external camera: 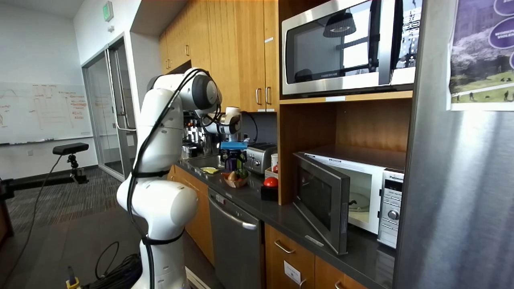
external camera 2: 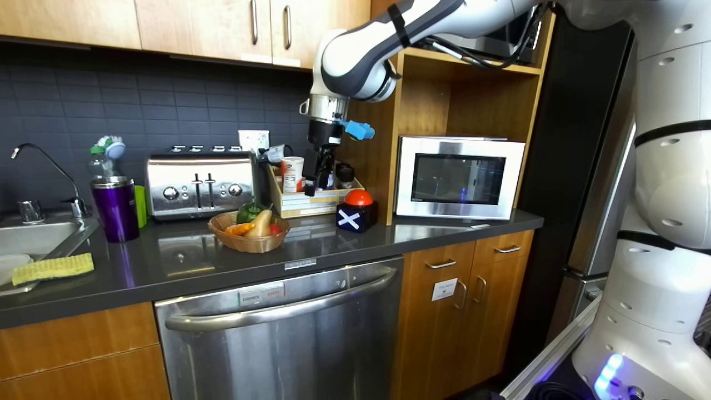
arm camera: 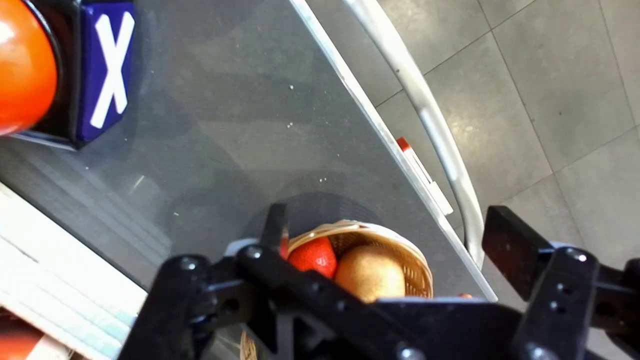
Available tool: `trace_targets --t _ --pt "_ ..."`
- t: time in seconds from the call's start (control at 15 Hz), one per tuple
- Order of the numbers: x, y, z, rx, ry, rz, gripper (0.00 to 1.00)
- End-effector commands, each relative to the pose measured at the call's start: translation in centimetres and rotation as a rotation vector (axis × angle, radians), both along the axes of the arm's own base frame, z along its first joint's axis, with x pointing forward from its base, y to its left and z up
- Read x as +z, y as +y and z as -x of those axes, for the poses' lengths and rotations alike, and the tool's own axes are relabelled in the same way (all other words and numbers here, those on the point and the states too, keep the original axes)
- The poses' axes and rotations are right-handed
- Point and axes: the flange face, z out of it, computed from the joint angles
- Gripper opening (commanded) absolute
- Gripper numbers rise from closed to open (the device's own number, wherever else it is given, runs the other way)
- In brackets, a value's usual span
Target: Remove the pear from the basket
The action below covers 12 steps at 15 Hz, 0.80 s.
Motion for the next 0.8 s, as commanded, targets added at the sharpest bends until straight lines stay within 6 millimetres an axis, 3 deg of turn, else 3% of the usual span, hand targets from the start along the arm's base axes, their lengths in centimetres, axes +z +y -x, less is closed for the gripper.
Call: trace_targets --t 0.0,0.73 --pt "0.0 1.8 -1.0 0.003 -0.017 -0.047 1.0" --pt "-1.7 5.0 -2.4 0.032 -0.036 -0.144 1.0"
